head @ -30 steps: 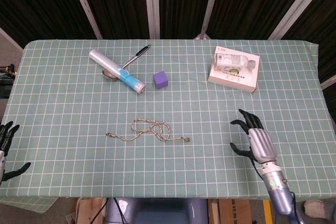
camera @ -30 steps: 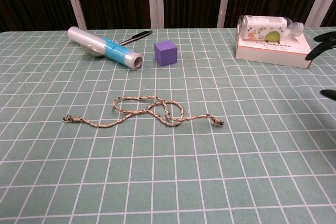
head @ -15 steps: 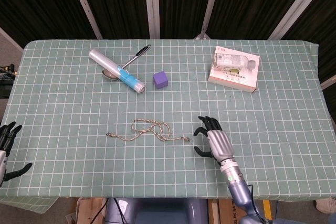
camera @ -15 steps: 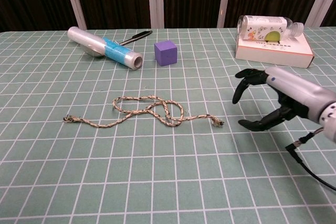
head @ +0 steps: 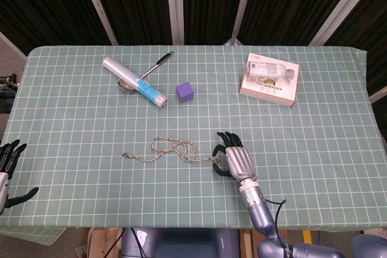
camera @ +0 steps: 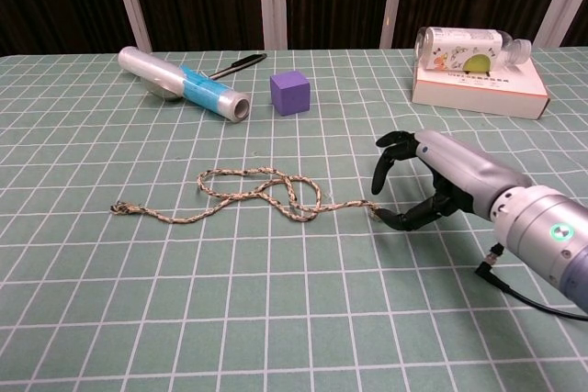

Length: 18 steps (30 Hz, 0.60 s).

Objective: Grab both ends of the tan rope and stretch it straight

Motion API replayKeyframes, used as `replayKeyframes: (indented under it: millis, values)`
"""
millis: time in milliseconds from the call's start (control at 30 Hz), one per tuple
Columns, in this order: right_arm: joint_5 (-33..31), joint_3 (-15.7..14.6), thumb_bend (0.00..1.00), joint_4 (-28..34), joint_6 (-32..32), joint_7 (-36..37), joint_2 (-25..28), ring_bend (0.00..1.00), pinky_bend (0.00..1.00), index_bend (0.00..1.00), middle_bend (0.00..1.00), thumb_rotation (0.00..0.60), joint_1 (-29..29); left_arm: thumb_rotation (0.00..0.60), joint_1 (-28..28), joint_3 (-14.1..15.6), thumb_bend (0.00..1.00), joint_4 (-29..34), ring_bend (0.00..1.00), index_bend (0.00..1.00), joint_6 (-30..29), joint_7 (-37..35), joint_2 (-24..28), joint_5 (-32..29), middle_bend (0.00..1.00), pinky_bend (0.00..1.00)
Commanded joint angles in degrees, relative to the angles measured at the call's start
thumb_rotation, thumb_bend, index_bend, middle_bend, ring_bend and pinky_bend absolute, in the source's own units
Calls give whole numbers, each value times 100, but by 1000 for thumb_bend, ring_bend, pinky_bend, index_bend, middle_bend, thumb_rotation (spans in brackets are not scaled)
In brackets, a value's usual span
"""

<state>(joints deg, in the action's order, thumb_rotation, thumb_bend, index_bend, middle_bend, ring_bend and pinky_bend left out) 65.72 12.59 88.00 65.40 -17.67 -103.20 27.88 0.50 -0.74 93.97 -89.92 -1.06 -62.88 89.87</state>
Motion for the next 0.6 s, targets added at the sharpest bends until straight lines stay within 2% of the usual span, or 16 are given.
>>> replayKeyframes:
  millis: [33, 600]
  values:
    - [-54, 15, 393, -44, -7, -8, -52, 0, 0, 518, 140, 600, 23, 600, 6, 1, 29, 5, 0, 0, 6, -11, 1, 3, 0, 0]
    - [-186, 14, 402, -288, 9, 17, -224, 0, 0, 538, 142, 600, 82, 600, 43, -13, 29, 20, 0, 0, 34, -60, -1, -18, 0, 0]
